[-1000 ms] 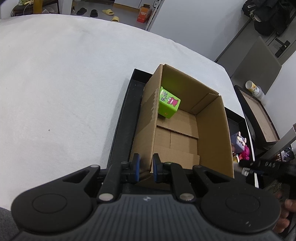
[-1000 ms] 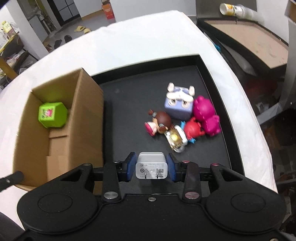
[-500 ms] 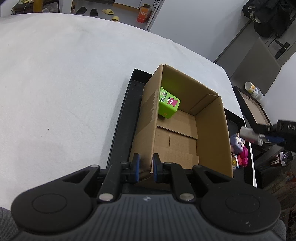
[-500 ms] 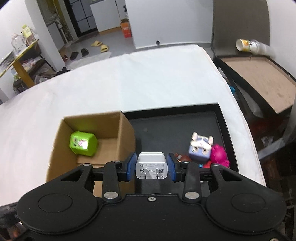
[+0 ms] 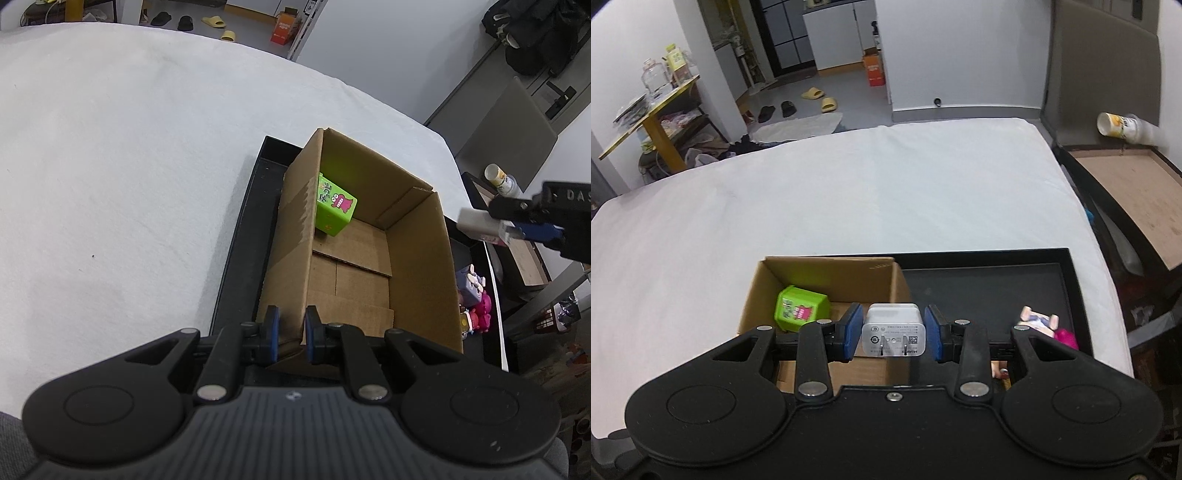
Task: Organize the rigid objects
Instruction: 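Carry the white charger with the right gripper over the box, then open the right gripper to release the white charger into the box, then move the right gripper to the yellow charm and red crab, grasp them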
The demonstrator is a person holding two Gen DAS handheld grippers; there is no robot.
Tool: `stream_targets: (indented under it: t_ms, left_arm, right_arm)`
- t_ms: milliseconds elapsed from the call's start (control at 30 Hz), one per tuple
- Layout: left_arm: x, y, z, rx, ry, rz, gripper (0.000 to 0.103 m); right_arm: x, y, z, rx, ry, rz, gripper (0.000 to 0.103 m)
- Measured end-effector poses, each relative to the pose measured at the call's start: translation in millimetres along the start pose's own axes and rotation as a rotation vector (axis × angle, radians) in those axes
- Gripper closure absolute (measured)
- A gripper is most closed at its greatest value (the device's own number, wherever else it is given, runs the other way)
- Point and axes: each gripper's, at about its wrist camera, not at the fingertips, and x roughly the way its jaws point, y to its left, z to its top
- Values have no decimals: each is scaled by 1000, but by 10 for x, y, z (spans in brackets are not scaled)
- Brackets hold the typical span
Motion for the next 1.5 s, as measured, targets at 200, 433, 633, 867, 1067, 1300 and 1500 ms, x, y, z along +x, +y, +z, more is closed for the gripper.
stream_targets:
  t_ms: [200,433,633,867,1067,1300,1500]
  left_arm:
    - [1,15,-2,1,0,-8,90]
    - [10,25,-5,9,-2,-14,90]
    - [23,31,-5,8,-1,-17,90]
    - [10,35,-22,5,-4,-26,90]
    - [4,30,-16,9,-5,-23,90]
    - [10,28,-8,7,-4,-20,90]
    - [21,20,-3,5,-2,-14,90]
  right_arm:
    - [94,174,16,-29,10,19,67]
    - [256,339,45,-68,35,18,67]
    - [366,429,133,-87,27,0,64]
    - [303,383,142,-71,19,5,53]
    - [226,289,89,-50,17,5,47]
    - [140,149,30,-51,18,-10,41]
    - [88,-78,-27,-37,20,-33,35]
